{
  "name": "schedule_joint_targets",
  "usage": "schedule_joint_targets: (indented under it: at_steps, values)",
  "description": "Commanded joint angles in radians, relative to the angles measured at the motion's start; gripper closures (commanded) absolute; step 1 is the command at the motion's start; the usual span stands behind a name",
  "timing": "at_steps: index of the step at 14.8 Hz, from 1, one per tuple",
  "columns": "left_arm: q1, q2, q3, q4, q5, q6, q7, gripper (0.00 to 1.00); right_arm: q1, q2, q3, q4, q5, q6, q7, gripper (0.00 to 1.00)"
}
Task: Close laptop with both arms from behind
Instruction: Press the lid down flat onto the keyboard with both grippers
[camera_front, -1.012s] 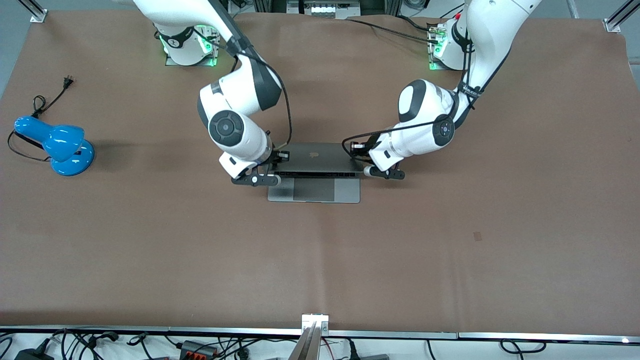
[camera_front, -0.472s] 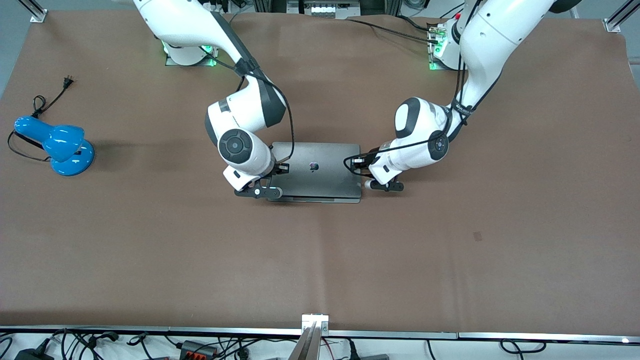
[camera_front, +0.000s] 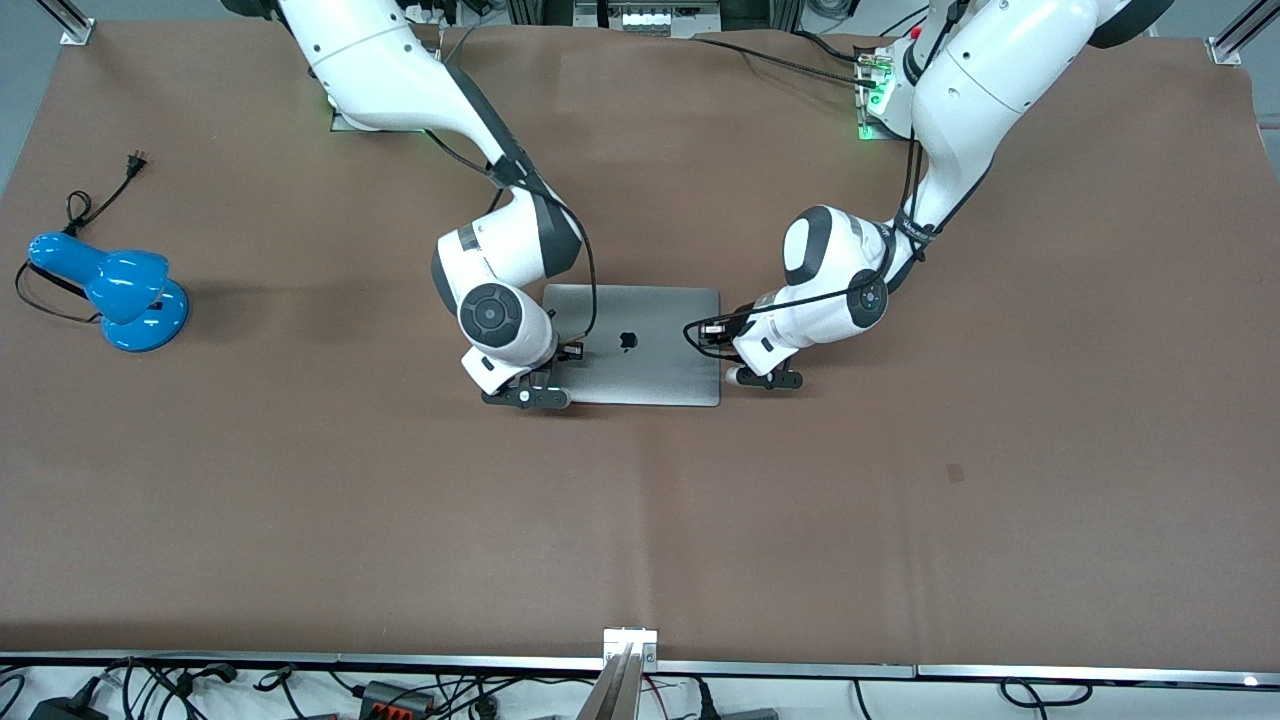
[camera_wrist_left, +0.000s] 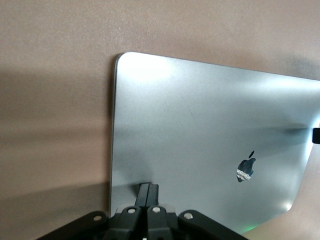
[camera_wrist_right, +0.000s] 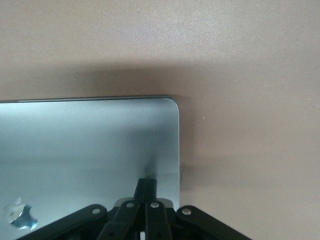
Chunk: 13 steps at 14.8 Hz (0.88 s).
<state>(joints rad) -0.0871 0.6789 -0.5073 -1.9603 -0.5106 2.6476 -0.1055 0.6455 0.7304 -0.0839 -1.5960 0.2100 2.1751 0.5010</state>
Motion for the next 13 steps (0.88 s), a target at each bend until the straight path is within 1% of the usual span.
schedule_joint_targets:
  at_steps: [1,7,9,11,13]
  values:
    - [-0.011,0.036,0.003,0.02,0.024,0.034,-0.005,1.0,0.003,0.014,0.003,0.027,-0.017,0.002,0.019,1.0]
    - [-0.002,-0.007,0.003,0.018,0.029,0.003,-0.032,1.0,0.005,0.024,0.003,0.028,-0.017,0.008,0.017,1.0]
    - [0.006,-0.05,0.004,0.021,0.027,-0.072,-0.048,1.0,0.006,0.015,0.001,0.039,-0.023,0.005,0.016,1.0]
    - [0.007,-0.125,0.045,0.021,0.029,-0.177,-0.048,1.0,0.006,-0.006,-0.016,0.062,-0.043,-0.011,0.011,1.0]
    - [0.01,-0.214,0.088,0.021,0.029,-0.317,-0.048,1.0,0.002,-0.064,-0.034,0.06,-0.047,-0.052,0.008,1.0]
